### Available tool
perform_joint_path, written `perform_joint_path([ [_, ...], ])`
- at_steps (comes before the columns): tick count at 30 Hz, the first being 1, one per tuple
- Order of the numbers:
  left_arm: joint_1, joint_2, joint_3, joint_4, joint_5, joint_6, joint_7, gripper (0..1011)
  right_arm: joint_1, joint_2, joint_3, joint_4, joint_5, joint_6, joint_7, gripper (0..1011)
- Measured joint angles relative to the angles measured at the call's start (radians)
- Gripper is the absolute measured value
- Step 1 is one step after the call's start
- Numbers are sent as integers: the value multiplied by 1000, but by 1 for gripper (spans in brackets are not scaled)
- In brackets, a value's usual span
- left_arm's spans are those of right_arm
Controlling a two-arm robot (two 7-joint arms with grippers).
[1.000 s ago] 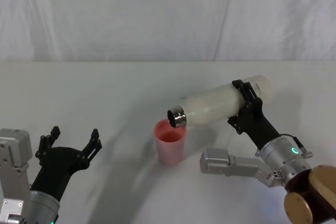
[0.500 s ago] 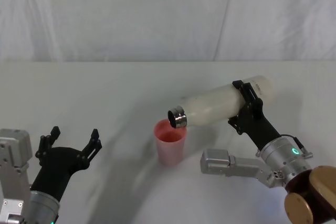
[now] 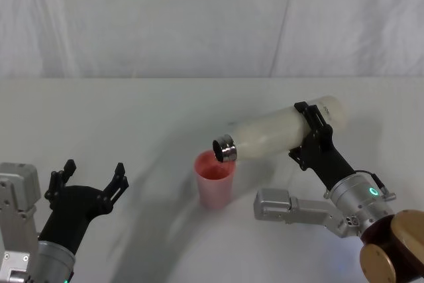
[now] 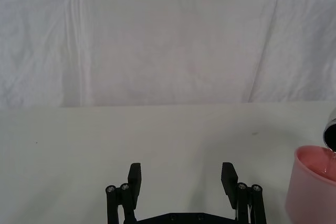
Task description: Grasp the thermos with one hand and pour water into the cup lid.
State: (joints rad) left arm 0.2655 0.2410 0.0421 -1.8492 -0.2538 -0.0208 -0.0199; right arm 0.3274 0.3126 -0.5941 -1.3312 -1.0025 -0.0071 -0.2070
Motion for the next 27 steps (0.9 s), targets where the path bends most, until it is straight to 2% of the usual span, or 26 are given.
perform_joint_path([
  [27,0,0,0,0,0,0,0,1001,2,4,-4,-1,-9,2,-4,955],
])
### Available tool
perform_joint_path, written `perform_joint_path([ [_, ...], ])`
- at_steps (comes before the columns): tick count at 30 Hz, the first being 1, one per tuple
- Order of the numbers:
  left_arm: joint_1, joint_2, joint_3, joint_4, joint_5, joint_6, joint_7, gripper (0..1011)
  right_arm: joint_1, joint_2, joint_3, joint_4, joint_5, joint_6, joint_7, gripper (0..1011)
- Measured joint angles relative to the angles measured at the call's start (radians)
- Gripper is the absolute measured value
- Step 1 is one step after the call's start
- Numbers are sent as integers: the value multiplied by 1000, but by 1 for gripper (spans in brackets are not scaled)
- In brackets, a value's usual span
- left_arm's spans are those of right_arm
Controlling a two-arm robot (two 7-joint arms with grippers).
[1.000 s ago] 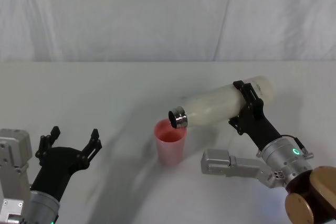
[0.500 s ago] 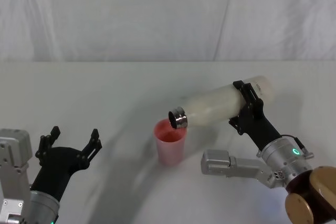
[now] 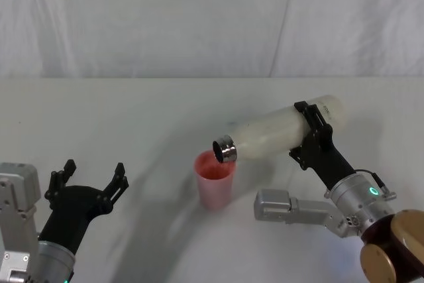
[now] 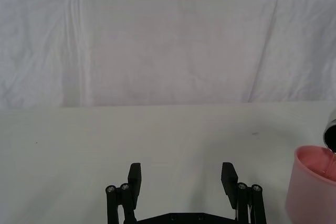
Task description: Grasp the thermos with one hand and pour water into the cup lid.
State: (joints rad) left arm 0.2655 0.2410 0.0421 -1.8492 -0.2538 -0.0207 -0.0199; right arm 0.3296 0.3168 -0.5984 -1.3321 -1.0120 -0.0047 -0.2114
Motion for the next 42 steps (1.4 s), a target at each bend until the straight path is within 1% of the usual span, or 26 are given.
perform_joint_path([
  [42,0,0,0,0,0,0,0,1001,10,0,-2,7,-2,-2,-1,955],
])
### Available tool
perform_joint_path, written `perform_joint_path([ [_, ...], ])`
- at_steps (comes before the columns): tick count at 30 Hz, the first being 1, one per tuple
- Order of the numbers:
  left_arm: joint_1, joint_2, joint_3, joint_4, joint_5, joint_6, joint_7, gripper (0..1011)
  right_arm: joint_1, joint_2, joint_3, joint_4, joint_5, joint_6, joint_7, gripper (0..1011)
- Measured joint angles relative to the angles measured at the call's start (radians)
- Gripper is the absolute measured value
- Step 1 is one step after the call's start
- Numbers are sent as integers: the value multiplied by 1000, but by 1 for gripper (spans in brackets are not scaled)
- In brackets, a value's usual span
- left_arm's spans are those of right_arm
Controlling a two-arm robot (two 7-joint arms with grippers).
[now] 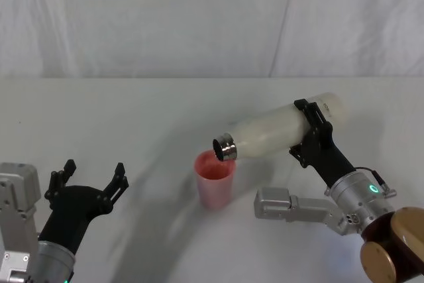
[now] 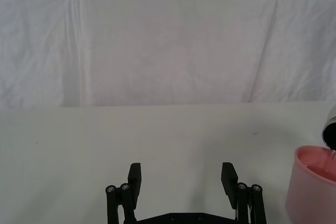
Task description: Grasp the thermos with one hand and pour water into the cup lid.
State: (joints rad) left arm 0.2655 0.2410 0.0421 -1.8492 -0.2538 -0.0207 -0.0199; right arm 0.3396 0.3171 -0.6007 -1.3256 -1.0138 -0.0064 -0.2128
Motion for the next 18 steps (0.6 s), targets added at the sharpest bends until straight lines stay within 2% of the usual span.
perform_joint_path([
  [18,0,0,0,0,0,0,0,1001,17,-1,4,-1,4,-1,7,955],
])
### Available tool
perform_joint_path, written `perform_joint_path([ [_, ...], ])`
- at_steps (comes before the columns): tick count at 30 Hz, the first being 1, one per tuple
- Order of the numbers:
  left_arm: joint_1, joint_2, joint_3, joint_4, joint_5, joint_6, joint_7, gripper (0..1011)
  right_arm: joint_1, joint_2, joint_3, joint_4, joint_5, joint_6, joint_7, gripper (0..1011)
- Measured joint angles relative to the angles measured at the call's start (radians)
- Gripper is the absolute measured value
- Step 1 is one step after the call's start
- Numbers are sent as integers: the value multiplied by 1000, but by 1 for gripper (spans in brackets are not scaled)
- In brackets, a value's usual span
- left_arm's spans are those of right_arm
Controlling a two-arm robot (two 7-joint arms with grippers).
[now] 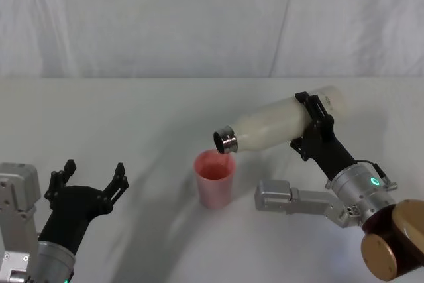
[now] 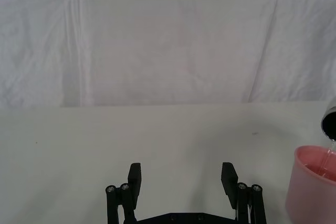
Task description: Grasp the thermos with one hand and pour water into the cup lid.
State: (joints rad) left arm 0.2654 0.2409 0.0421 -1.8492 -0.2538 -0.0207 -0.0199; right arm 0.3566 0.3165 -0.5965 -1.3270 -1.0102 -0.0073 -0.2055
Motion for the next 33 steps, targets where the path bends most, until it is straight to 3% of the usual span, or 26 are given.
perform_joint_path([
  [33,0,0,0,0,0,0,0,1001,0,6,9,-19,8,2,7,955],
])
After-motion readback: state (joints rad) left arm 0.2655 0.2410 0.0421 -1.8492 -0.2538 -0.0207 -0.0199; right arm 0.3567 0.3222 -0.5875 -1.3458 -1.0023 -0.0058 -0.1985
